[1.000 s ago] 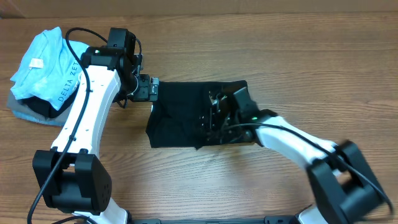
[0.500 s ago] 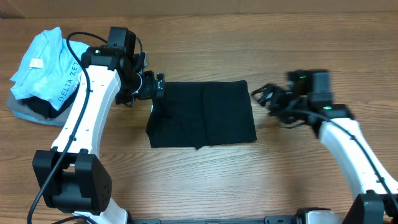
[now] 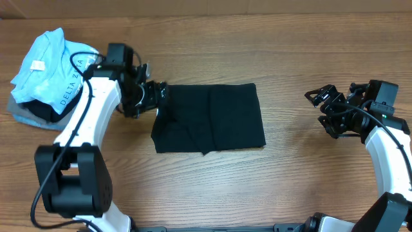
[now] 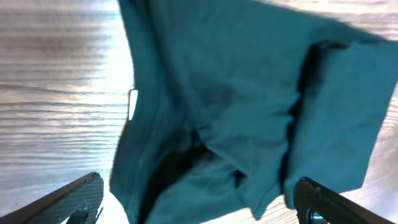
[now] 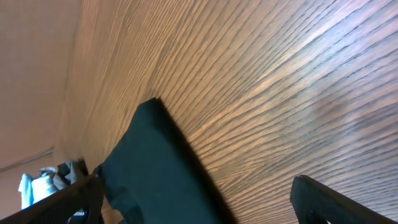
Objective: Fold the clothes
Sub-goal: 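Release the shirt and retract the right gripper to the right side, then lift the folded black shirt's left end with the left gripper and swing it rightward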
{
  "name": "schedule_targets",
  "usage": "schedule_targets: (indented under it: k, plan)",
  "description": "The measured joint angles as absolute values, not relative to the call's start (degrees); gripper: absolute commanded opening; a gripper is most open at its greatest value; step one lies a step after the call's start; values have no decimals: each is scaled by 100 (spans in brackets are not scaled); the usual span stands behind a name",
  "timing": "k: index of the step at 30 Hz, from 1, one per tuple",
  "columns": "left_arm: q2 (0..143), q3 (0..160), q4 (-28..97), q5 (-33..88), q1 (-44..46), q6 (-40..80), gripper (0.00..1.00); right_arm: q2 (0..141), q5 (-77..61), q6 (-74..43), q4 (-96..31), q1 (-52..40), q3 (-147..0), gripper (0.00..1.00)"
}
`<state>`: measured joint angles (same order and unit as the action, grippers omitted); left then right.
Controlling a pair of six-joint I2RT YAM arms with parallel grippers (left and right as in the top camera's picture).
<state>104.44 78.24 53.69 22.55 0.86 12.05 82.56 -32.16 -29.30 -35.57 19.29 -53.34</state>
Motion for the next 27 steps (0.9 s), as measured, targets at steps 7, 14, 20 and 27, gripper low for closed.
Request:
schedule_targets:
  k: [7, 14, 20, 27]
  plan:
    - [11133, 7684, 5137, 2521, -198, 438, 100, 8256, -3264, -2930, -3557, 1907, -5334, 100]
    - [11727, 7819, 5013, 2858, -150, 104, 88, 8256, -3280, -2930, -3632, 1909, -5334, 100]
    - [11994, 7979, 4895, 3461, -126, 75, 81, 8256, -3269, -2930, -3671, 1909, -5334, 100]
    - [12132, 8047, 4886, 3649, 366, -110, 52, 8256, -3199, -2910, -3693, 1909, -5334, 100]
